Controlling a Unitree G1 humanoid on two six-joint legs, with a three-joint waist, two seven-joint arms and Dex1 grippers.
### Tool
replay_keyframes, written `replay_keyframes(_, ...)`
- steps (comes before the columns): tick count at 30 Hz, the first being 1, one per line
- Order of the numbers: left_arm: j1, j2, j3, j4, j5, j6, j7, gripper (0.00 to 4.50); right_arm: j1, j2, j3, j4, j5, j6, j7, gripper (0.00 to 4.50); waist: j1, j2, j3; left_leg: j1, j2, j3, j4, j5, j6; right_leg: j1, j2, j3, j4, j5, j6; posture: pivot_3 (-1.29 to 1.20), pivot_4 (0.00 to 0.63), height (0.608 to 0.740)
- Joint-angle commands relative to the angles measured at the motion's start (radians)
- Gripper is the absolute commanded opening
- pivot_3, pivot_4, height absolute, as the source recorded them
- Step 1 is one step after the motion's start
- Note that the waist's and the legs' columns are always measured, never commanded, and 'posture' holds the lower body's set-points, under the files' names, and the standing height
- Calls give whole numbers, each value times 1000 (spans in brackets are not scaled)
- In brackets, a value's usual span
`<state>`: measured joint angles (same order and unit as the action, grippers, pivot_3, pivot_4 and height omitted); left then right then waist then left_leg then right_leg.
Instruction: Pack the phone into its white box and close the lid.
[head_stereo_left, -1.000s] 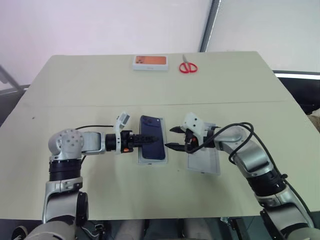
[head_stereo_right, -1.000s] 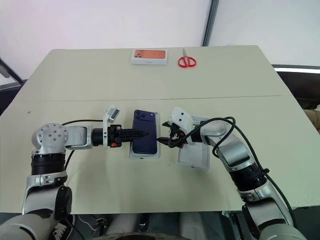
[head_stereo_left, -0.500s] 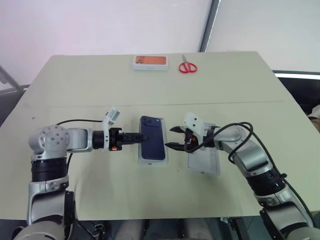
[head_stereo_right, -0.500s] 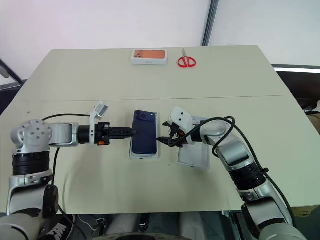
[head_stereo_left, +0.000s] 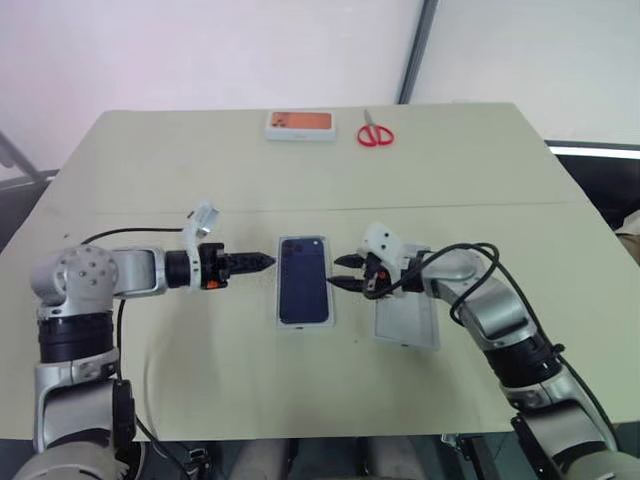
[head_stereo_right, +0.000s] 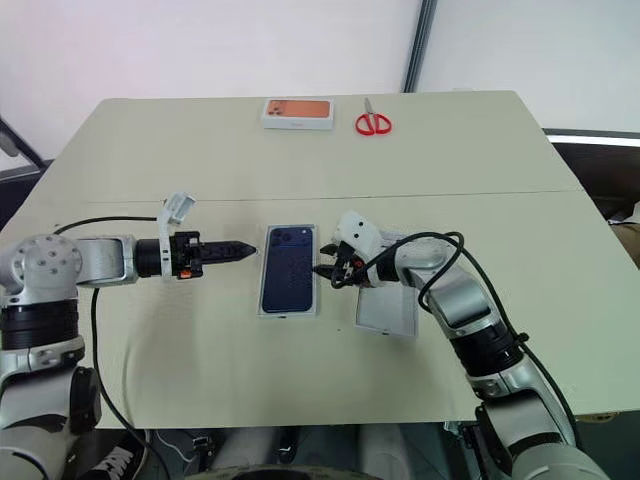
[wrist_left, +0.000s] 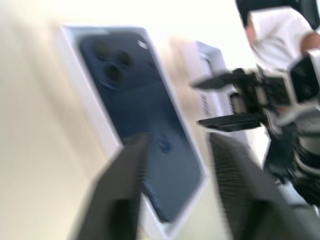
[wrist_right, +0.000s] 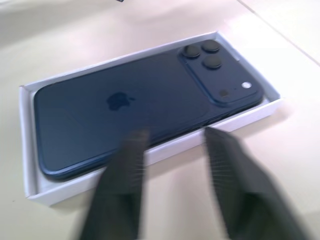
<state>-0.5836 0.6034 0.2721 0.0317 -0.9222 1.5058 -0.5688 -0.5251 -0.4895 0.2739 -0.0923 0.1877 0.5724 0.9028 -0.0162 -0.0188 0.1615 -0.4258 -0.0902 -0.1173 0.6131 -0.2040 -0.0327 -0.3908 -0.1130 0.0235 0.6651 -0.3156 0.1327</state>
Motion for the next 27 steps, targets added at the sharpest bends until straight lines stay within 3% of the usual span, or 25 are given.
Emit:
replay_keyframes(1, 27, 31, -32, -33, 31, -44, -21, 3, -10, -1, 16, -4, -30, -44, -8, 35, -1, 0, 0, 0, 0, 0, 0, 0, 0, 0, 0, 0, 0, 0, 0, 0, 150, 740)
replay_keyframes(9, 99, 77, -205, -56, 155, -181, -72, 3, 11, -17, 93, 6, -127, -116, -16, 35, 2, 0, 0, 0, 0, 0, 0, 0, 1, 0, 0, 0, 0, 0, 0, 0, 150, 740)
replay_keyframes(18, 59, -47, -292, -27, 205, -217, -63, 3, 2, -12, 73, 29, -150, -136, -21, 35, 6, 1, 0, 0, 0, 0, 1, -1, 1, 1, 0, 0, 0, 0, 0, 0, 150, 740)
replay_keyframes(27, 47, -66, -324, -3, 260, -250, -90, 3, -8, -73, 58, 5, -160, -141, 14, 35, 7, 1, 0, 0, -1, -1, 2, -1, 2, 3, 0, -1, 0, 0, 0, 0, 150, 740)
